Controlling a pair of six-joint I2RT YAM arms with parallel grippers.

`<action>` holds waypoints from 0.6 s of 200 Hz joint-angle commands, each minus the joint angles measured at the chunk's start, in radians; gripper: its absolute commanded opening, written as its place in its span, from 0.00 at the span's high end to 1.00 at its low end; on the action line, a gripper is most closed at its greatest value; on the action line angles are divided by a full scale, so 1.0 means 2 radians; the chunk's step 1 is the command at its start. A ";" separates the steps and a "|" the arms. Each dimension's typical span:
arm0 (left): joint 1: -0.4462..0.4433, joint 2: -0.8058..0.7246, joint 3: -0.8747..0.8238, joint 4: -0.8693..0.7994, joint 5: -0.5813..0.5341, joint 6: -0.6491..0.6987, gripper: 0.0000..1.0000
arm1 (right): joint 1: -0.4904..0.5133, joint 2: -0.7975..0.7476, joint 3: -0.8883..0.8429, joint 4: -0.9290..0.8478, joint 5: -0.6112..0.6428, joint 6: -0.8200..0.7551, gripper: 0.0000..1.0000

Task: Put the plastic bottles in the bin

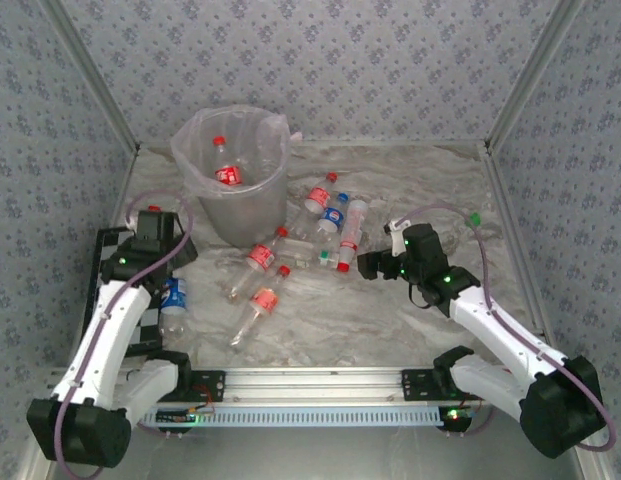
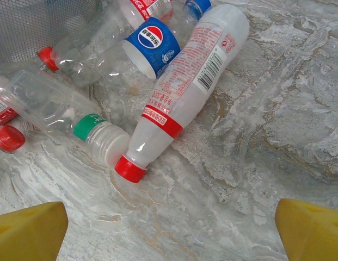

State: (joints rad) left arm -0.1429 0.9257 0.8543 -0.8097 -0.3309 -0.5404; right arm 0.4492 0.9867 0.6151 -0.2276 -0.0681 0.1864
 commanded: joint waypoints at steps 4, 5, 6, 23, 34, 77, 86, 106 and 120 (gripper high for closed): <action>0.006 0.000 -0.040 0.041 -0.012 -0.046 0.19 | -0.004 -0.002 0.013 0.004 -0.007 -0.009 0.00; 0.007 0.002 -0.041 0.043 -0.012 -0.046 0.19 | -0.004 -0.002 0.012 0.004 -0.007 -0.009 0.00; 0.008 0.003 -0.043 0.045 -0.011 -0.046 0.20 | -0.004 -0.002 0.012 0.003 -0.007 -0.008 0.00; 0.019 0.036 -0.069 0.088 0.004 -0.044 0.22 | -0.004 -0.009 0.010 0.000 -0.006 -0.006 0.00; 0.025 0.057 -0.078 0.110 0.011 -0.042 0.23 | -0.004 -0.017 0.008 -0.005 -0.004 -0.005 0.00; 0.047 0.129 -0.077 0.152 0.028 -0.024 0.21 | -0.010 -0.046 0.005 -0.031 0.007 -0.009 0.00; 0.050 0.139 -0.082 0.161 0.032 -0.024 0.21 | -0.011 -0.049 0.005 -0.032 0.007 -0.008 0.00; 0.056 0.155 -0.097 0.184 0.054 -0.030 0.22 | -0.011 -0.050 0.005 -0.033 0.006 -0.007 0.00; 0.055 0.165 -0.104 0.195 0.062 -0.031 0.23 | -0.012 -0.051 0.006 -0.034 0.005 -0.006 0.00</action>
State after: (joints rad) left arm -0.0391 1.2282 0.6735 -0.4843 -0.2619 -0.5964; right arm 0.4301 0.8963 0.6151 -0.2661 -0.0666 0.1864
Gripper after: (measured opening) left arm 0.780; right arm 0.998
